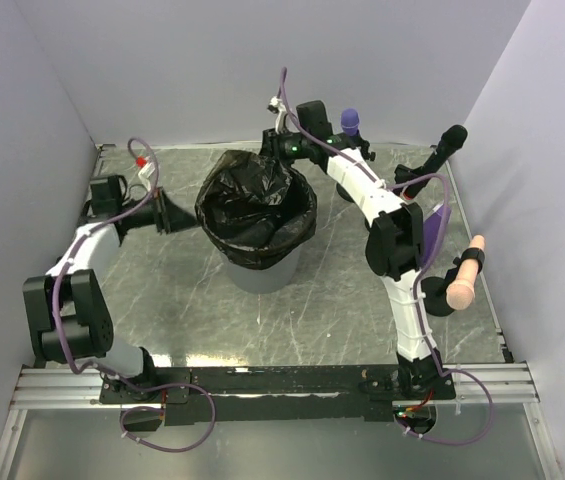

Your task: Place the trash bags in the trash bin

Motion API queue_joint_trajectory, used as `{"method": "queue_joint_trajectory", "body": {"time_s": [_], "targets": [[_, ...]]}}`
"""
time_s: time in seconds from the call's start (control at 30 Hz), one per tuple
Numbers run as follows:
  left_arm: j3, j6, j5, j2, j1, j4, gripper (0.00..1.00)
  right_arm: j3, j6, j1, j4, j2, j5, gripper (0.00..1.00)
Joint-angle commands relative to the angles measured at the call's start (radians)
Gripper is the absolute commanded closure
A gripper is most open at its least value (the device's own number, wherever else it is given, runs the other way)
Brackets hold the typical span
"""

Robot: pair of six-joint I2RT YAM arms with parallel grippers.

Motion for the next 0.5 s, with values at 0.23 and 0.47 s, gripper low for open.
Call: {"method": "queue_joint_trajectory", "body": {"time_s": [0.23, 0.47], "targets": [[0.373, 1.316, 0.238, 0.260, 0.248, -1.415, 0.24, 0.097, -0.128, -0.103, -0.008, -0.127, 0.175, 0.27], [0.642, 1.186, 0.345, 0.375, 0.153, -1.412, 0.03, -0.017, -0.230, -0.132, -0.074, -0.305, 0.258, 0.18]]}}
